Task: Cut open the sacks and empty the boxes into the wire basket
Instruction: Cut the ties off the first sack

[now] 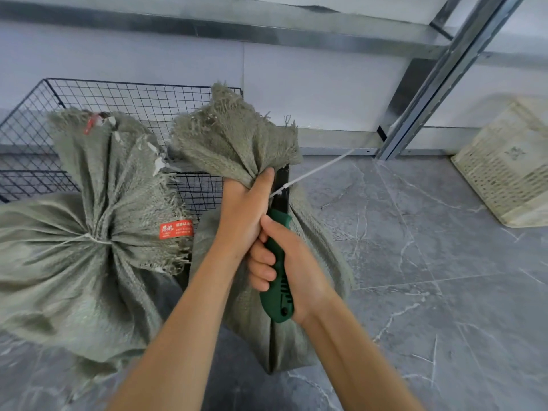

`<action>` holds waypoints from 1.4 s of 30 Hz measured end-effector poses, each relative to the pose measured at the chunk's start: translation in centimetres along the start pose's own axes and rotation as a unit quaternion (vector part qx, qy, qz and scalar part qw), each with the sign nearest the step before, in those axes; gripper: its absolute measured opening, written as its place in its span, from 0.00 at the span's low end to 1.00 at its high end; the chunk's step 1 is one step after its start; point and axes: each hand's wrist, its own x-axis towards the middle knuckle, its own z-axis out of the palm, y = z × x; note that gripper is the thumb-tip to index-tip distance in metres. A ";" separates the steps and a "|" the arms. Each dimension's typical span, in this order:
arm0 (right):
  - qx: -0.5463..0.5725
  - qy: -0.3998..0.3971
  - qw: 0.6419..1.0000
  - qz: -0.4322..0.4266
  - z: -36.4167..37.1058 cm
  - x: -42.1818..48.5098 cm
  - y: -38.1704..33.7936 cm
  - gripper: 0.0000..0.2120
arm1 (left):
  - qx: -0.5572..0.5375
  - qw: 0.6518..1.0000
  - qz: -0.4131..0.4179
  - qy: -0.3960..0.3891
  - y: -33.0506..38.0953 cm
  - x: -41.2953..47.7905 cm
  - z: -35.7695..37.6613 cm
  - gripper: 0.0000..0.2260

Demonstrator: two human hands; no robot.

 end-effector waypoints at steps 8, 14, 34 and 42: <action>0.003 0.021 1.000 -0.013 0.0 0.0 0.1 0.15 | -0.018 0.996 0.027 0.081 -0.4 0.2 0.6 0.10; 0.006 0.025 0.999 -0.023 0.0 0.3 0.3 0.15 | -0.015 0.992 0.018 0.125 -0.9 0.7 0.6 0.11; -0.057 0.016 0.998 -0.006 0.8 1.0 0.1 0.16 | -0.038 0.990 0.007 0.133 -0.3 1.1 -0.8 0.04; -0.082 0.002 0.996 0.020 0.6 0.2 -1.1 0.17 | -0.073 0.996 -0.047 0.020 0.7 0.1 -0.9 0.07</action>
